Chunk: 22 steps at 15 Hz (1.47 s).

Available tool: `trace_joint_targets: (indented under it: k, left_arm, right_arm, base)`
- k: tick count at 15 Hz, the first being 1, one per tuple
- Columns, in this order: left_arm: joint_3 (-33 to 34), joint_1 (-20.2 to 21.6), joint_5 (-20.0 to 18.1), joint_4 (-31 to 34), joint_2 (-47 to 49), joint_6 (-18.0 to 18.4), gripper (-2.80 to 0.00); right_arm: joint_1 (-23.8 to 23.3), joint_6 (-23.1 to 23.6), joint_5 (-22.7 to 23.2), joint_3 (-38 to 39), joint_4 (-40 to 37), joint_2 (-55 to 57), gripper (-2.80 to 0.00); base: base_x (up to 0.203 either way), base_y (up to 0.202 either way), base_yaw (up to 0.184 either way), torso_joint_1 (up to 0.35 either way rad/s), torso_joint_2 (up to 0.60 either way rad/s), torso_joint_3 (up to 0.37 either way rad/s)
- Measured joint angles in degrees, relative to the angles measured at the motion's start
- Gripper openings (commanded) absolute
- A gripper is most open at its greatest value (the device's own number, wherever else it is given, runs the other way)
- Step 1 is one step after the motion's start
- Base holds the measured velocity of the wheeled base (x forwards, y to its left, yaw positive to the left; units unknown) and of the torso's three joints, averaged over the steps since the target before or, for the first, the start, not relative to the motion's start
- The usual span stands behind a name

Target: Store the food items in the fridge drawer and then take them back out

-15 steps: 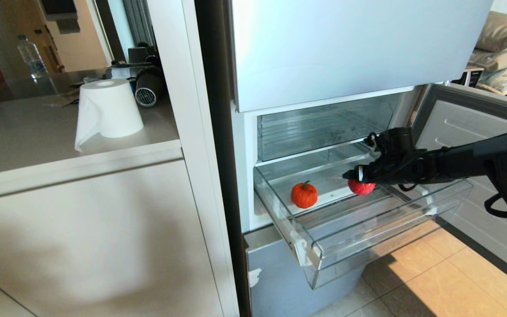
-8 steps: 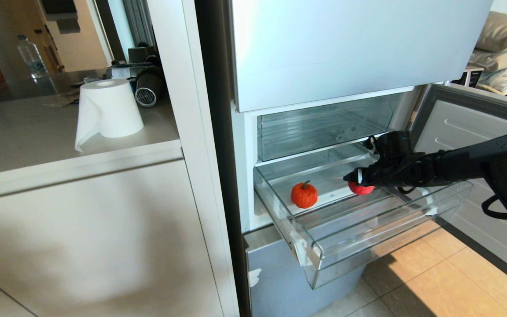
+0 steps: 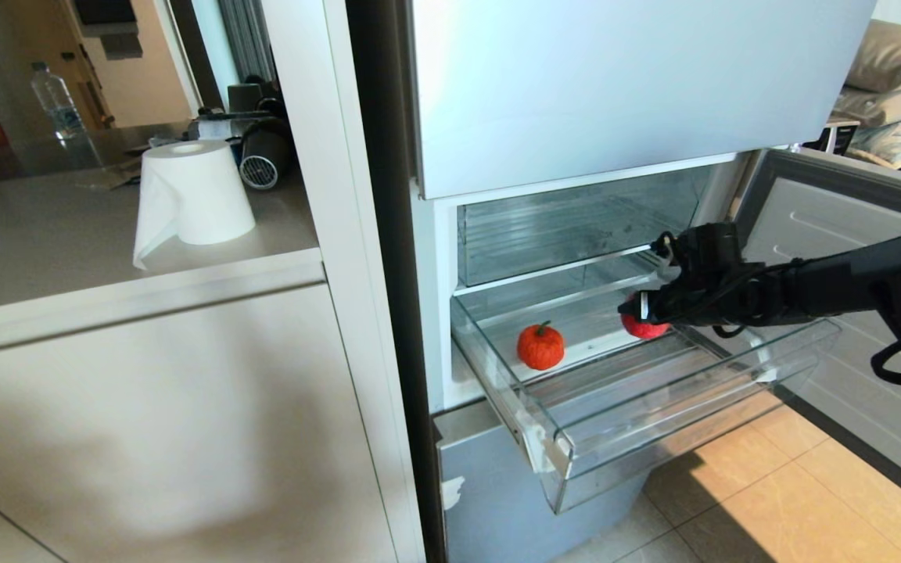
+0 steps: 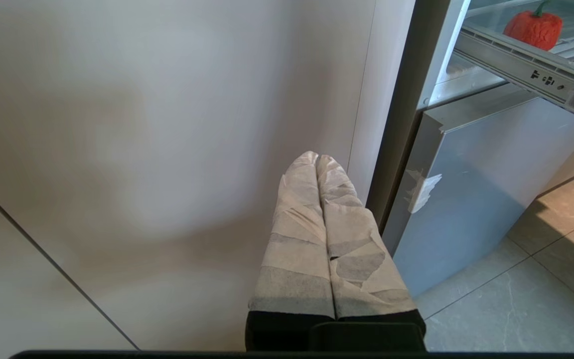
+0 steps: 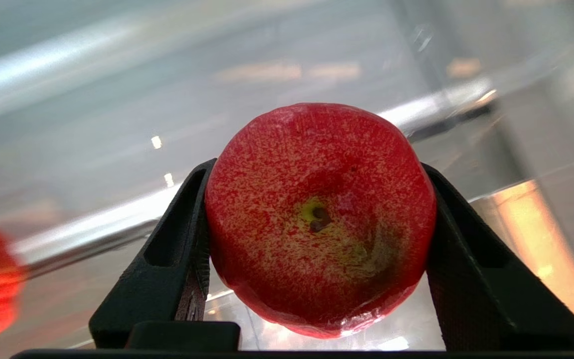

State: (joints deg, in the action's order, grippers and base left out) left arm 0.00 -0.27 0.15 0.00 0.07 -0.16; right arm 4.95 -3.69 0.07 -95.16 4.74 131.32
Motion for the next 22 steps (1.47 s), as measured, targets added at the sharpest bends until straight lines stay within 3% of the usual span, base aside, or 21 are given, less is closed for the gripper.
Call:
trace_joint_targets:
  k: [4,8,18,22]
  left_arm:
    - [0.0,0.0,0.0,0.0,0.0,0.0,-2.80]
    - [0.0,0.0,0.0,0.0,0.0,0.0,-2.80]
    - [0.0,0.0,0.0,0.0,0.0,0.0,-2.80]
    - [0.0,0.0,0.0,0.0,0.0,0.0,-2.80]
  right_arm:
    - [0.2,0.4,0.0,3.5,-0.1,-7.1,-2.80]
    - [0.3,0.5,-1.1,11.7,-1.2,-17.0,-2.80]
    - [0.4,1.9,-3.0,42.7,-3.4,-59.1,-2.80]
    - [-0.9,2.8,-6.2,60.4,-3.9,-80.0,-2.80]
  base:
    - [0.000,0.000,0.000,0.000,0.00,0.000]
    - [0.000,0.000,0.000,0.000,0.00,0.000]
    - [0.000,0.000,0.000,0.000,0.00,0.000]
    - [0.000,0.000,0.000,0.000,0.00,0.000]
